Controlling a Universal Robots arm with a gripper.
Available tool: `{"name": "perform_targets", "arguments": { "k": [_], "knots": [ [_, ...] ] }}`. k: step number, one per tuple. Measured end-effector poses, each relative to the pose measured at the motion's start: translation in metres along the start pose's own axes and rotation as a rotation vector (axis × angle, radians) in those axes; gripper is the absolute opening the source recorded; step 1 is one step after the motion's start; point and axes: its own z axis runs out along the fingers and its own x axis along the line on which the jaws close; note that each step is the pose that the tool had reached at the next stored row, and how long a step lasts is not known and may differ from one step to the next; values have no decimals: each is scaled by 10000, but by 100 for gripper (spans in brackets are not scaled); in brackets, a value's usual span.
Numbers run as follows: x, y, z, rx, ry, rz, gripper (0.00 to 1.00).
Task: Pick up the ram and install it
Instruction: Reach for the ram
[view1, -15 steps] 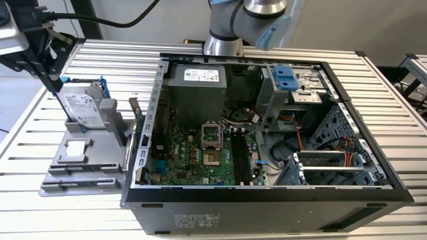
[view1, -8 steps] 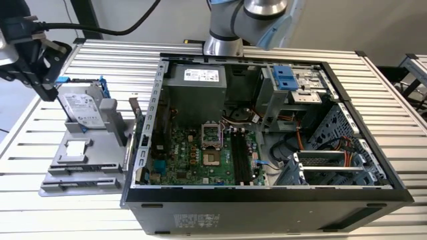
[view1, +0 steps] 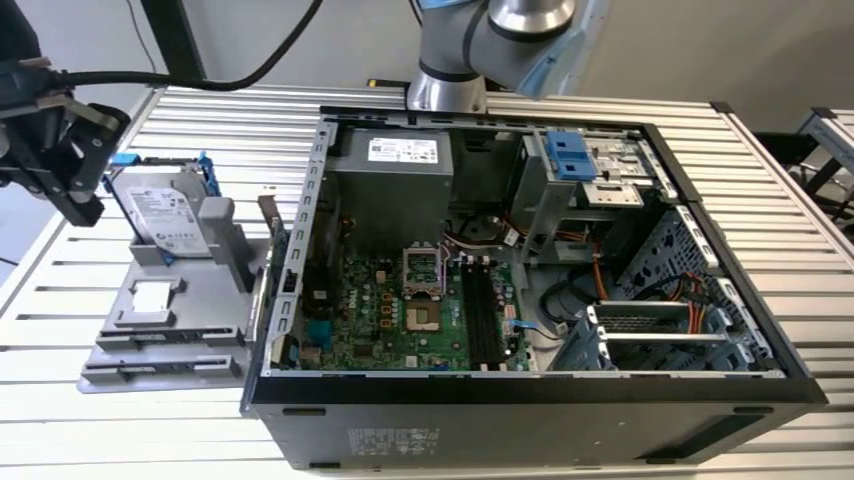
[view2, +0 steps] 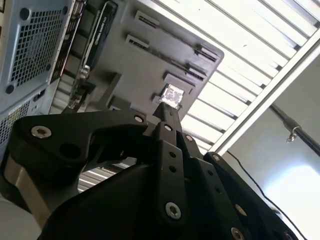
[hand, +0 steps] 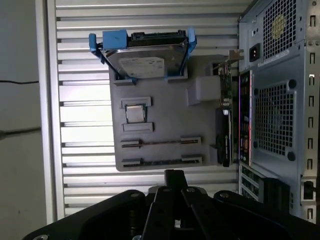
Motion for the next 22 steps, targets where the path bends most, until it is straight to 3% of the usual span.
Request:
{"name": "perform_targets", "arguments": {
  "k": [3,22],
  "knots": [
    [-2,-75,-2,0,-1,1,0],
    [-3,-72,-2,0,0,0,0]
  ]
}}
